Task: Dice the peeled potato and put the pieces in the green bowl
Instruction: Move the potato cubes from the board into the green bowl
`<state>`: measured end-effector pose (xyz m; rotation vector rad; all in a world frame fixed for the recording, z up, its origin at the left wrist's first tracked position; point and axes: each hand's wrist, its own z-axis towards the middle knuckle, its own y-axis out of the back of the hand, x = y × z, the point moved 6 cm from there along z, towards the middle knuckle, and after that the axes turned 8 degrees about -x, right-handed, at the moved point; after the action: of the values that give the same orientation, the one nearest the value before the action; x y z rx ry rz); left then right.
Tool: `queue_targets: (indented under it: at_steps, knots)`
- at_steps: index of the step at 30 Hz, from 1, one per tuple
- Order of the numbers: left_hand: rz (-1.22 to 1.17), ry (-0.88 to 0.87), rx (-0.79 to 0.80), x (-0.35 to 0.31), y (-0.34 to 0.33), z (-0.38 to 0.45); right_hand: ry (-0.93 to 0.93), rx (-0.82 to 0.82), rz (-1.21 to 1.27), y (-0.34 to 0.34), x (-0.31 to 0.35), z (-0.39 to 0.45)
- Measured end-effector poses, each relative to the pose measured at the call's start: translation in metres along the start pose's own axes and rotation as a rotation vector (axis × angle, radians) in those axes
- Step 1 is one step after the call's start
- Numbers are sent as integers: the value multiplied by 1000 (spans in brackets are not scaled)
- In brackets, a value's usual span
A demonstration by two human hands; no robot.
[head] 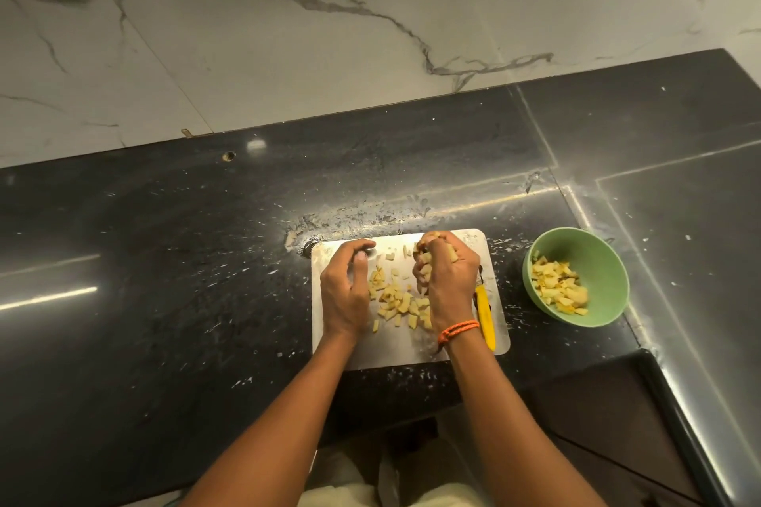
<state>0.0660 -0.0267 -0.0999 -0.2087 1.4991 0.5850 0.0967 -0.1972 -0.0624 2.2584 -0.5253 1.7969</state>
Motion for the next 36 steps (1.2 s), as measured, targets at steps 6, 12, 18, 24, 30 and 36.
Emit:
queue_targets:
  at_steps: [6, 12, 18, 24, 30, 36]
  knots:
    - [27, -2, -2, 2, 0, 1, -37, -61, 201, 51, 45, 15]
    - [56, -29, -5, 0, -1, 0, 453, -499, -434, 150, 95, 43]
    - [72, -47, -18, -4, -2, 0, 430, -169, -1397, 163, 37, 69]
    - [76, -53, -12, -2, -2, 0, 539, -347, -1066, 163, 70, 62]
    - [89, -63, -6, -4, -2, 0, 213, -280, -267, 117, 72, 43]
    - [77, -60, -2, -7, 0, 0, 6, -64, -129, 25, 18, 1]
